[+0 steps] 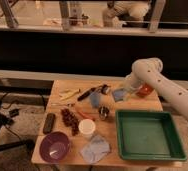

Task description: Place eraser in metal cup

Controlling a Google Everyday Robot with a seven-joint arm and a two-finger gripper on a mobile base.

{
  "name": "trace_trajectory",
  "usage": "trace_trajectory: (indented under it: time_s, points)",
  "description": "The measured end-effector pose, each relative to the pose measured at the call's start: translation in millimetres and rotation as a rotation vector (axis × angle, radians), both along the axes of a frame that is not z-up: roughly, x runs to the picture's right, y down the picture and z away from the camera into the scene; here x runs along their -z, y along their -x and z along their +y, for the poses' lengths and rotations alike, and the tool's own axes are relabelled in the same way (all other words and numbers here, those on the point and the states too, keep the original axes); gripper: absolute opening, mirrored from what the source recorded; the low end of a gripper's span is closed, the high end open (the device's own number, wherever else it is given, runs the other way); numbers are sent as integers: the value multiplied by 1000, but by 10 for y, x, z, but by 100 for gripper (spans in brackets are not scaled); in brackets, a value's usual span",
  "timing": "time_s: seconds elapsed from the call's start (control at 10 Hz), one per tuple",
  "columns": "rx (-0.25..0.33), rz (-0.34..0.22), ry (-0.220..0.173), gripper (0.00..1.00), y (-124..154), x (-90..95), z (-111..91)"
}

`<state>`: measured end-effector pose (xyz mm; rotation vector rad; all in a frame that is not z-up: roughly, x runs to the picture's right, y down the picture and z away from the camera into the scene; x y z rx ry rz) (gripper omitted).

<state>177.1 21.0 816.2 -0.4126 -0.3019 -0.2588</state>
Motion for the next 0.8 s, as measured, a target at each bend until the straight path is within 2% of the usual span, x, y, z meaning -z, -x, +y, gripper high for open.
trace_trajectory:
  time_s: [0.4, 0.8]
  points:
    - [88, -66, -13, 6, 312, 69, 30]
    - [129, -118, -24, 6, 490, 170, 30]
